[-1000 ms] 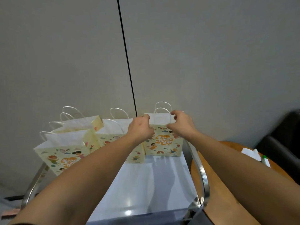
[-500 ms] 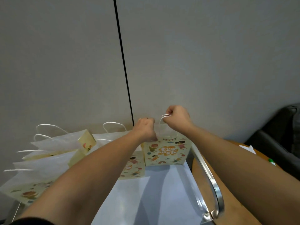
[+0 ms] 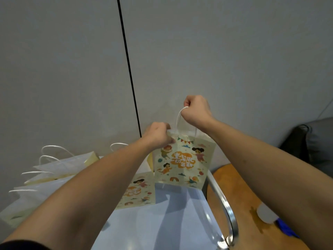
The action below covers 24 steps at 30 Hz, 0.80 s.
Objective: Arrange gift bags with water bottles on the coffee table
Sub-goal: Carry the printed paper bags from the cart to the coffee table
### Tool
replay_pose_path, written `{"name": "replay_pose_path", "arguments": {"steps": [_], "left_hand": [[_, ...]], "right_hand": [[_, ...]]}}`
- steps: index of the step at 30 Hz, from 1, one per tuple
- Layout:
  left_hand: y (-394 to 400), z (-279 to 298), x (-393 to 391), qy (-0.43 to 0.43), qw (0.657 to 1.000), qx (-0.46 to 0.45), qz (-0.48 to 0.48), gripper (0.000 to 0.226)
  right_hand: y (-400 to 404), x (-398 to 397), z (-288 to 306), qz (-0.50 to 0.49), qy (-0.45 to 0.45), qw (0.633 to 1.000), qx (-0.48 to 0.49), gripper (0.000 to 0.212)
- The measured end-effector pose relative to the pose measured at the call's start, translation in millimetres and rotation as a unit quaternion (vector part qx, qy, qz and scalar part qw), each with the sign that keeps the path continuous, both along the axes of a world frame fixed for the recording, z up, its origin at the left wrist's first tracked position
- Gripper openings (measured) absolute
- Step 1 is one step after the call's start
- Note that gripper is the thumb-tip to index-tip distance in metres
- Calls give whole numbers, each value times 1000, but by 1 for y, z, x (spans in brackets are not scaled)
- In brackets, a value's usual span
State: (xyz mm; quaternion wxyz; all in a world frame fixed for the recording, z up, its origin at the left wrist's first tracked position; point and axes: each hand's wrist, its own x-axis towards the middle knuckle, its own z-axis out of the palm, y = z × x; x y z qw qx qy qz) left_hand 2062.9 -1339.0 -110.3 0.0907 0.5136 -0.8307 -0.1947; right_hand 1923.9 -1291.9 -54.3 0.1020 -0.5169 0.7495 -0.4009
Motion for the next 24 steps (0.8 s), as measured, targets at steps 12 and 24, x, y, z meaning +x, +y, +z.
{"name": "replay_pose_path", "arguments": {"steps": [12, 24], "left_hand": [[87, 72, -15, 73, 994, -82, 11, 38], [182, 79, -86, 75, 968, -55, -232, 27]], "right_hand": [[88, -11, 83, 17, -9, 994, -109, 24], [247, -39, 87, -205, -3, 973, -103, 23]]}}
